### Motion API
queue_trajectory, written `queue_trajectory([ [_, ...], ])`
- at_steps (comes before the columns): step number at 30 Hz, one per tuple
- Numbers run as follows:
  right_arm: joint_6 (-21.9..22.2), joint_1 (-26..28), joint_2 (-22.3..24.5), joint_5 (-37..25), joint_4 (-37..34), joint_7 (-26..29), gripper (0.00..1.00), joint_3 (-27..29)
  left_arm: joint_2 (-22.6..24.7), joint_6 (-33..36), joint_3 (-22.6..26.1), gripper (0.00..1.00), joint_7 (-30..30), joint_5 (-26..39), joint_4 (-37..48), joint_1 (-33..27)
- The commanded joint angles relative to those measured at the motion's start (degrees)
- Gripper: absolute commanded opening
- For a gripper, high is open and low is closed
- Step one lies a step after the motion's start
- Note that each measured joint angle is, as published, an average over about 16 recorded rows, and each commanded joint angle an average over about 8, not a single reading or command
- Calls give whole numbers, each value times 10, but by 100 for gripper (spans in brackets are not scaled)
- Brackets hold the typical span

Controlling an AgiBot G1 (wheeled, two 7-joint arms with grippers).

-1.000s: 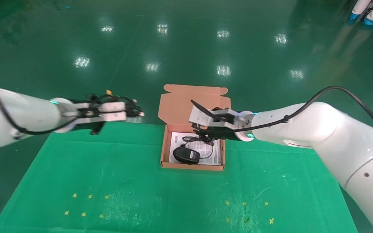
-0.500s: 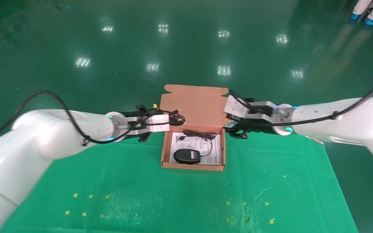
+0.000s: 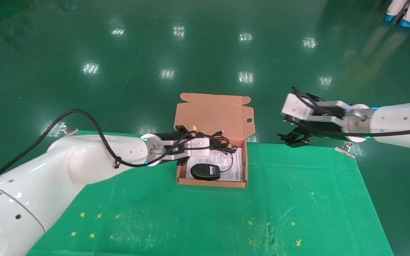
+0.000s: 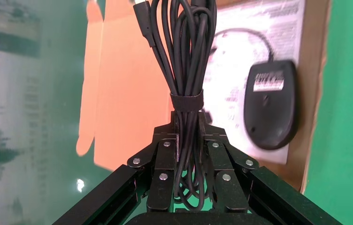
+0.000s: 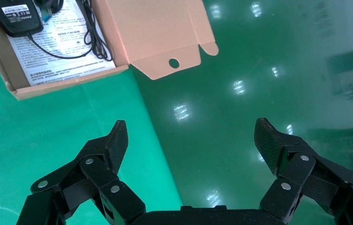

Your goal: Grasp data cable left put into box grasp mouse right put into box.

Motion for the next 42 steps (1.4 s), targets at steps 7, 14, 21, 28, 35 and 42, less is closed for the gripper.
queue_trajectory([
  [7, 2, 0, 46, -22, 62, 40, 100, -2, 2, -25, 54, 89, 15, -63, 2, -5],
  [14, 2, 0, 48, -24, 65, 41, 100, -3, 2, -26, 57, 100, 15, -66, 3, -7],
  [21, 2, 0, 44, -21, 59, 39, 100, -2, 2, -25, 52, 100, 16, -60, 1, -6],
  [28, 3, 0, 42, -20, 57, 38, 100, -1, -9, -24, 50, 100, 15, -60, -12, -6],
  [35, 13, 14, 47, -22, 67, 35, 100, 7, -26, -41, 42, 100, 3, -63, -29, -34],
  [42, 13, 36, 56, -34, 86, 22, 100, 11, -40, -69, 28, 100, -11, -46, -18, -78],
])
